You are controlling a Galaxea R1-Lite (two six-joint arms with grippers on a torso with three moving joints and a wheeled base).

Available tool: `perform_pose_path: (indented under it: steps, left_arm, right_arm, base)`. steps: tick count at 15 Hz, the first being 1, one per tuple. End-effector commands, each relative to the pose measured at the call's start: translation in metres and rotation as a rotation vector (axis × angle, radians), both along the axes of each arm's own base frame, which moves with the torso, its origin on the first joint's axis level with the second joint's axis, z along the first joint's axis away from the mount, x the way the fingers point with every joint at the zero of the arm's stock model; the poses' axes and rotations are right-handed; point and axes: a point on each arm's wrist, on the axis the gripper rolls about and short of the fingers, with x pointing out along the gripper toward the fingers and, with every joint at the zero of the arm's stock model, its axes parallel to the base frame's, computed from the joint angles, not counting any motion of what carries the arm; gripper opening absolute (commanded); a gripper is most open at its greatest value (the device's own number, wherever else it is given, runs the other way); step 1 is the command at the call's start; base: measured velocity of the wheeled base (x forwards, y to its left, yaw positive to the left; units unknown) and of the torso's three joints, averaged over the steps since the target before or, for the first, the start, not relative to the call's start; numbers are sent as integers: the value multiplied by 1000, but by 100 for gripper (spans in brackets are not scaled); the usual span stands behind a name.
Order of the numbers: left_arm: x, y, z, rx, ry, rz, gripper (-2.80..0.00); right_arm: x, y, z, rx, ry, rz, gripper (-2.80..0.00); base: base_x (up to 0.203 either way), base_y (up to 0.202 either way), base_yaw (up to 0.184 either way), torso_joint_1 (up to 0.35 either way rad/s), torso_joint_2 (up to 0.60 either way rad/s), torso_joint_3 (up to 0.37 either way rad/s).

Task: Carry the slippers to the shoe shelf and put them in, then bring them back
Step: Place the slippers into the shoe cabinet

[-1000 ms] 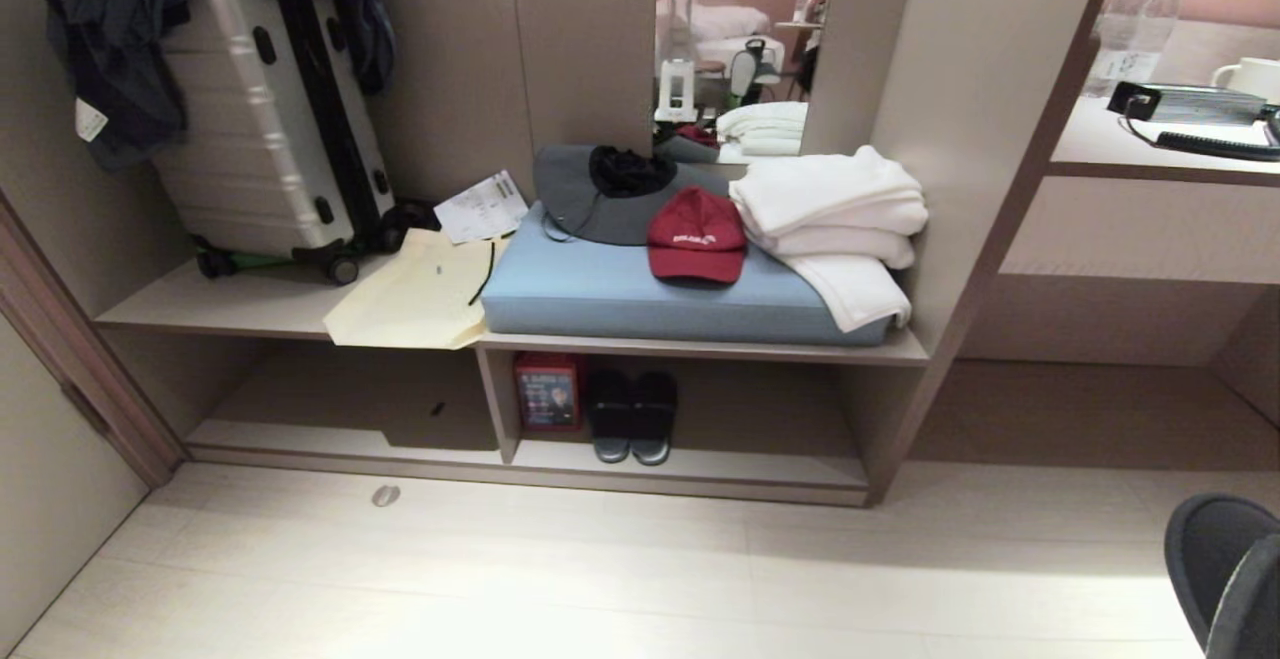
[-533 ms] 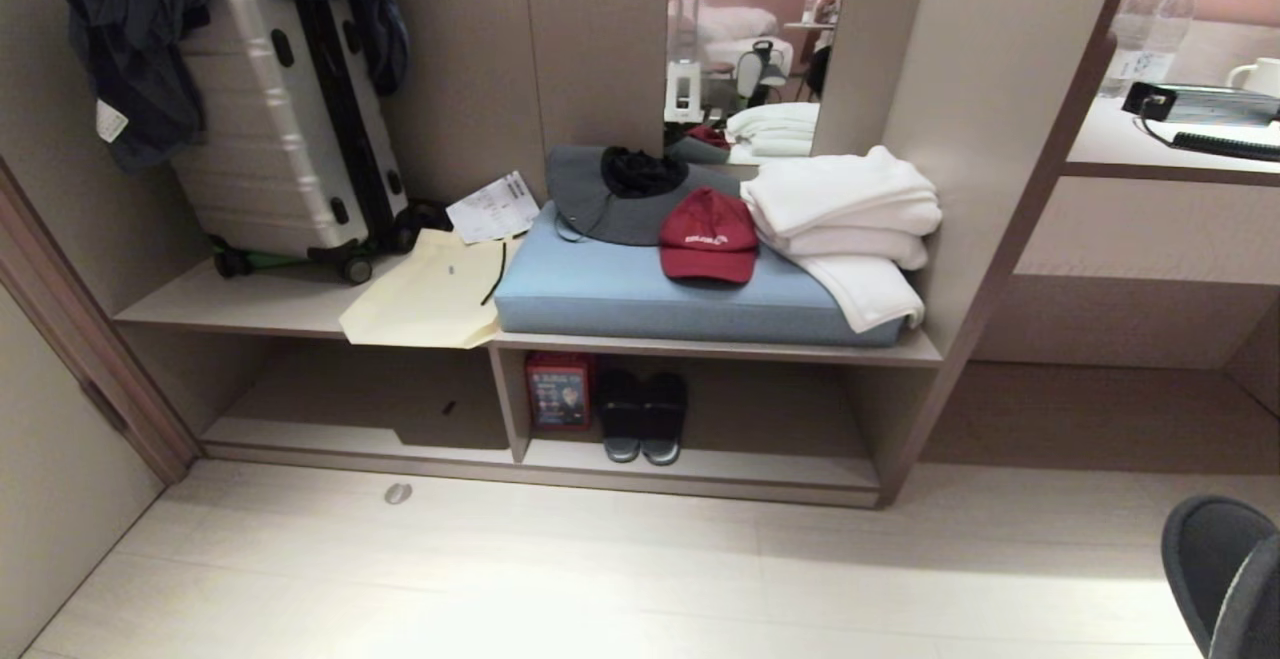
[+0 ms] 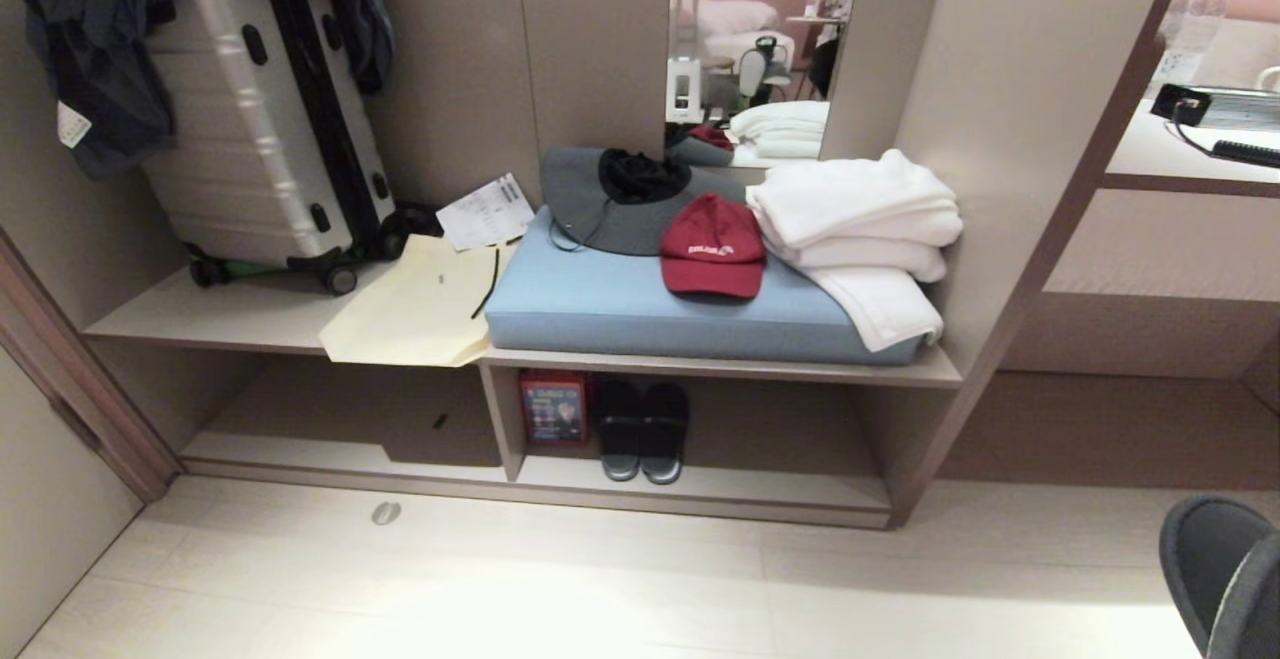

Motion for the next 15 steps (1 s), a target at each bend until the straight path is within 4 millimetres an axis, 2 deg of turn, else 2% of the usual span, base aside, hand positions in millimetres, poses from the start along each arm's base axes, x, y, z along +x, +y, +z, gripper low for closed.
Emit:
perform_pose_path:
  steps: [1, 15]
  left_arm:
    - [0, 0, 0, -4, 1, 1, -280]
    - [0, 0, 0, -10, 1, 2, -280]
  right_arm:
    - [0, 0, 0, 0, 0, 1, -280]
    - [0, 0, 0, 0, 0, 1, -280]
  base:
    - [0, 0, 0, 7, 2, -155]
    - [0, 0, 0, 3, 2, -193]
